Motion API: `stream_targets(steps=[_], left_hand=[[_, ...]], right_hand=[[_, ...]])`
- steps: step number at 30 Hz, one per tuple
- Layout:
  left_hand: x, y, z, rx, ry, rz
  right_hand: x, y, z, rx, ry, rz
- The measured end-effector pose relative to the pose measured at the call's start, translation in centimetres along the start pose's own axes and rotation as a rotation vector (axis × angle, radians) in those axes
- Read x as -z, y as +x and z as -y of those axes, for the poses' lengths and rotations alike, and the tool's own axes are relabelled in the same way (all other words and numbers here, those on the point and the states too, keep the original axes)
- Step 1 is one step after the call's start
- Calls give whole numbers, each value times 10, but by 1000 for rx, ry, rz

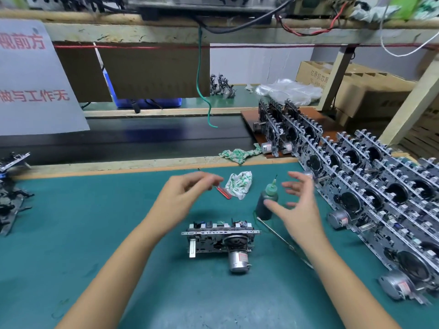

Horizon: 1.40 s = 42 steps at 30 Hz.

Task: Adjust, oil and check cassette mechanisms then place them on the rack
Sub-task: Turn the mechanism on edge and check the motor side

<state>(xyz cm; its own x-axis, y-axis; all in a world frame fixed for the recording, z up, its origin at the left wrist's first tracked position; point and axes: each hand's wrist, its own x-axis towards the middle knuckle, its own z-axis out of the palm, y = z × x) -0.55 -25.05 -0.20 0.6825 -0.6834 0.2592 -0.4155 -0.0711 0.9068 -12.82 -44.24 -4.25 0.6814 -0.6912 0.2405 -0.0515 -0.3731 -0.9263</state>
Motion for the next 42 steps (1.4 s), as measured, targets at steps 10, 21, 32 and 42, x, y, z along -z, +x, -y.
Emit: stream_targets(steps=[10, 21, 32, 42], left_hand=[[-40, 105, 52, 178, 583, 143], [-46, 95, 46, 353, -220, 82], [-29, 80, 44, 365, -293, 191], [-23, 71, 36, 231, -45, 178]], right_hand=[[-15, 17, -31, -57, 117, 60], [-8, 18, -34, 13, -200, 121], [-5, 20, -24, -159, 211, 224], [-5, 20, -27, -169, 225, 279]])
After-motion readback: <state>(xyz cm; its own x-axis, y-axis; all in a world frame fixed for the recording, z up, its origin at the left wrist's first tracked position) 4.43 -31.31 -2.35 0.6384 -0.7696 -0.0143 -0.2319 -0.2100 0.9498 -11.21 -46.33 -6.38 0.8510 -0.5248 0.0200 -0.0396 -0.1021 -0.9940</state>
